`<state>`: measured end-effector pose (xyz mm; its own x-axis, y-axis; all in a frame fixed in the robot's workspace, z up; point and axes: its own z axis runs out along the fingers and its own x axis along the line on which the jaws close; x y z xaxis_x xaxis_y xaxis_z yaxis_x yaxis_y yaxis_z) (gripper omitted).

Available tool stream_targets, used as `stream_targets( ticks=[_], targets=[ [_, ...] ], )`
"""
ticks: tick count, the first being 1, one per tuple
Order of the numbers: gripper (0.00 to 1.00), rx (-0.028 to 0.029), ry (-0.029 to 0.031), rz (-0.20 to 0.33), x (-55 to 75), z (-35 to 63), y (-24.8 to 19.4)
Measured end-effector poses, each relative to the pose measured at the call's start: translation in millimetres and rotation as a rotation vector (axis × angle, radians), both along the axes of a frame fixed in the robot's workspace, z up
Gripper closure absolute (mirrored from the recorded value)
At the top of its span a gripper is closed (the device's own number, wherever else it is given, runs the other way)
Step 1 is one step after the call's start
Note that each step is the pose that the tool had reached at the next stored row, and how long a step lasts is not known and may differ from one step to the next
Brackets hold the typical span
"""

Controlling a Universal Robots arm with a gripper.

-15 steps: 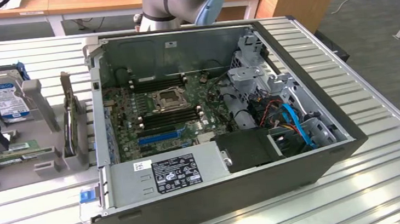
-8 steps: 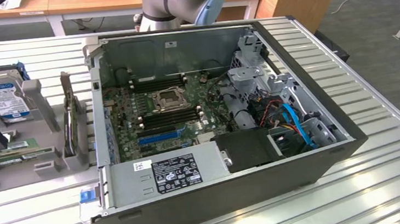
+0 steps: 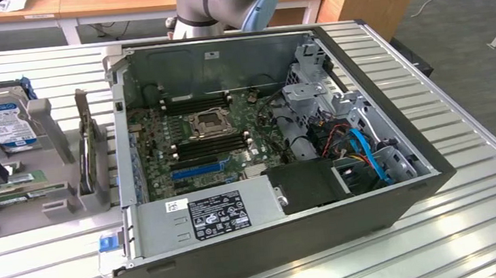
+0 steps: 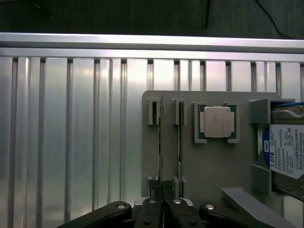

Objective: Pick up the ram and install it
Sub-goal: 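Pick up the ram and move it above insertion slot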

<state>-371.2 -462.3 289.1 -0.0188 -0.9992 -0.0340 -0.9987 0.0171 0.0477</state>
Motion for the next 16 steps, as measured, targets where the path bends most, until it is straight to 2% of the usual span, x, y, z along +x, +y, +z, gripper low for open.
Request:
stream_targets(
  ticks=[16],
  targets=[
    [0.89, -0.0002, 0.0003, 0.0, 0.0, 5.2, 0.0]
  ],
)
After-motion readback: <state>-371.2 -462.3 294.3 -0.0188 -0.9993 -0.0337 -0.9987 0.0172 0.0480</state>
